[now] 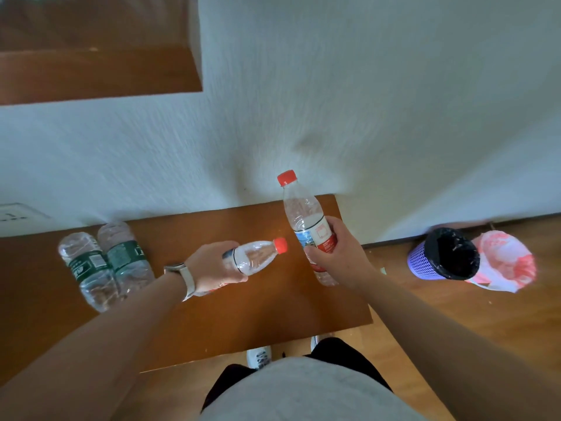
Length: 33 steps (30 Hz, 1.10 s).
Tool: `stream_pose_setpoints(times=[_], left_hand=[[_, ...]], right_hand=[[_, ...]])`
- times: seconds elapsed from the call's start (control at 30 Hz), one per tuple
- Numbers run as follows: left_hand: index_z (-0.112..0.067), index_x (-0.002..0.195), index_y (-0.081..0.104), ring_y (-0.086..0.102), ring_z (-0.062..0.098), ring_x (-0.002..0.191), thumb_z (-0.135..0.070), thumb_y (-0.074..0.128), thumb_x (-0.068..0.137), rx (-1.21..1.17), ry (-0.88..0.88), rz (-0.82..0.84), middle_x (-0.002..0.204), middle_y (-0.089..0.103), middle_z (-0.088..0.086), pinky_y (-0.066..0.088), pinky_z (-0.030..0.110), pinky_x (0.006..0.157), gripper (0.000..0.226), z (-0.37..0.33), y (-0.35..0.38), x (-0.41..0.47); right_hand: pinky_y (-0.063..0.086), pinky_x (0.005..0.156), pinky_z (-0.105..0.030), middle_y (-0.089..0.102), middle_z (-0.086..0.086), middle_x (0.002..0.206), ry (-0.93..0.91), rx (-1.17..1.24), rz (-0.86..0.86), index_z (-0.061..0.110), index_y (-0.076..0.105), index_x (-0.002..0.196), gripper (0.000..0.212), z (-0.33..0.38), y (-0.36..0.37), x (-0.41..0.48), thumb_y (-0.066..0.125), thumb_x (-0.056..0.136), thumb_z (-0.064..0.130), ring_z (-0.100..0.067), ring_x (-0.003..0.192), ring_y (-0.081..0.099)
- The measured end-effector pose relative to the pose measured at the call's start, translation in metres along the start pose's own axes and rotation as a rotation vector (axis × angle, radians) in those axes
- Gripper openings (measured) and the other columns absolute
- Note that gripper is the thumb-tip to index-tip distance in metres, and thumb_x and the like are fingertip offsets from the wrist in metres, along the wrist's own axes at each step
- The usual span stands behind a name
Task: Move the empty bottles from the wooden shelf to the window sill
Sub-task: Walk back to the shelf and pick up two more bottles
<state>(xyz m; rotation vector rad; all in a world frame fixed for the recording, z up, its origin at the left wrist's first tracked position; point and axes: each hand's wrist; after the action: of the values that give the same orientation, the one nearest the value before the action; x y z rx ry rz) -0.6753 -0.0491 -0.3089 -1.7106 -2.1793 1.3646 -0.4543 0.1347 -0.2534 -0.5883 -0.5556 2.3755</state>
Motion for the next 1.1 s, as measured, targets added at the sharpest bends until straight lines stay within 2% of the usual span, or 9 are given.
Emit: stream_pose_setpoints(times=[0.17,0.27,0.37,0.47,0.57,0.73,0.8,0.9,1.1], left_hand=[[-0.031,0.115,0.062,0.069,0.014,0.09,-0.03,0.088,0.073,-0.356,-0.047,-0.115,0.101,0.071,-0.01,0.054,0.02,0.067,0.05,-0.016,0.002,-0.024],[-0.033,0.111,0.061,0.07,0.017,0.09,-0.026,0.086,0.076,-0.488,-0.034,-0.168,0.101,0.072,-0.008,0.056,0.021,0.068,0.044,-0.031,0.006,-0.036],[-0.028,0.115,0.064,0.072,0.021,0.092,-0.028,0.086,0.077,-0.598,-0.047,-0.233,0.1,0.075,-0.005,0.062,0.034,0.078,0.043,-0.044,0.012,-0.045],[-0.027,0.117,0.064,0.073,0.019,0.094,-0.03,0.084,0.079,-0.695,-0.069,-0.316,0.102,0.075,-0.005,0.061,0.037,0.083,0.043,-0.063,0.015,-0.052],[-0.03,0.119,0.063,0.071,0.017,0.097,-0.03,0.084,0.079,-0.736,-0.111,-0.398,0.105,0.074,-0.007,0.059,0.037,0.084,0.045,-0.086,0.016,-0.057],[-0.029,0.121,0.062,0.07,0.015,0.096,-0.031,0.083,0.079,-0.721,-0.153,-0.528,0.106,0.074,-0.008,0.057,0.03,0.078,0.046,-0.126,0.018,-0.058],[-0.028,0.123,0.061,0.07,0.016,0.098,-0.03,0.083,0.08,-0.727,-0.171,-0.587,0.108,0.073,-0.008,0.058,0.033,0.081,0.049,-0.142,0.022,-0.059],[-0.027,0.12,0.063,0.072,0.018,0.097,-0.026,0.084,0.078,-0.796,-0.196,-0.689,0.107,0.075,-0.006,0.06,0.038,0.084,0.047,-0.165,0.028,-0.062],[-0.026,0.121,0.063,0.071,0.021,0.101,-0.034,0.083,0.075,-0.839,-0.275,-0.878,0.109,0.074,-0.003,0.059,0.046,0.089,0.051,-0.196,0.039,-0.078]], right_hand=[[0.05,0.085,-0.018,0.053,0.018,0.111,-0.016,0.006,-0.026,0.035,0.038,0.129,0.054,0.008,0.006,-0.007,0.073,0.087,0.033,-0.009,0.102,0.059],[0.05,0.089,-0.024,0.054,0.014,0.116,-0.021,0.014,-0.054,0.029,0.041,0.134,0.058,0.013,0.008,-0.008,0.074,0.087,0.031,-0.01,0.103,0.058],[0.048,0.081,-0.017,0.056,0.012,0.115,-0.027,0.052,-0.063,0.026,0.042,0.135,0.058,0.016,0.005,-0.007,0.074,0.086,0.028,-0.009,0.101,0.058],[0.042,0.068,-0.007,0.056,0.016,0.109,-0.057,0.09,-0.021,0.029,0.043,0.131,0.055,0.019,-0.005,-0.003,0.075,0.086,0.027,-0.004,0.093,0.059],[0.047,0.06,-0.006,0.059,0.017,0.107,-0.099,0.154,0.038,0.031,0.044,0.127,0.052,0.023,-0.019,0.003,0.075,0.085,0.025,-0.001,0.092,0.061],[0.048,0.061,-0.006,0.06,0.018,0.105,-0.162,0.204,0.101,0.033,0.044,0.125,0.052,0.021,-0.046,0.012,0.076,0.085,0.023,-0.002,0.092,0.064],[0.051,0.064,-0.007,0.061,0.018,0.104,-0.183,0.227,0.136,0.032,0.045,0.124,0.053,0.019,-0.057,0.016,0.076,0.084,0.021,-0.002,0.09,0.064],[0.057,0.071,-0.017,0.065,0.012,0.106,-0.191,0.296,0.195,0.031,0.045,0.123,0.055,0.015,-0.073,0.023,0.078,0.082,0.018,-0.004,0.09,0.068],[0.057,0.077,-0.024,0.066,0.01,0.108,-0.231,0.35,0.377,0.034,0.045,0.122,0.055,0.015,-0.088,0.034,0.08,0.081,0.021,-0.005,0.091,0.069]])
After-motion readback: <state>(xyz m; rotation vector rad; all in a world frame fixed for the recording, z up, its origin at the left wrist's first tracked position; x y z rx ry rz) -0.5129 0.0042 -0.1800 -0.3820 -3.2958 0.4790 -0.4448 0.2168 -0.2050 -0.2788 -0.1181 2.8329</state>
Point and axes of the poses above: each hand's wrist, its own x-axis towards the middle knuckle, its own y-axis out of the palm, z = x × y
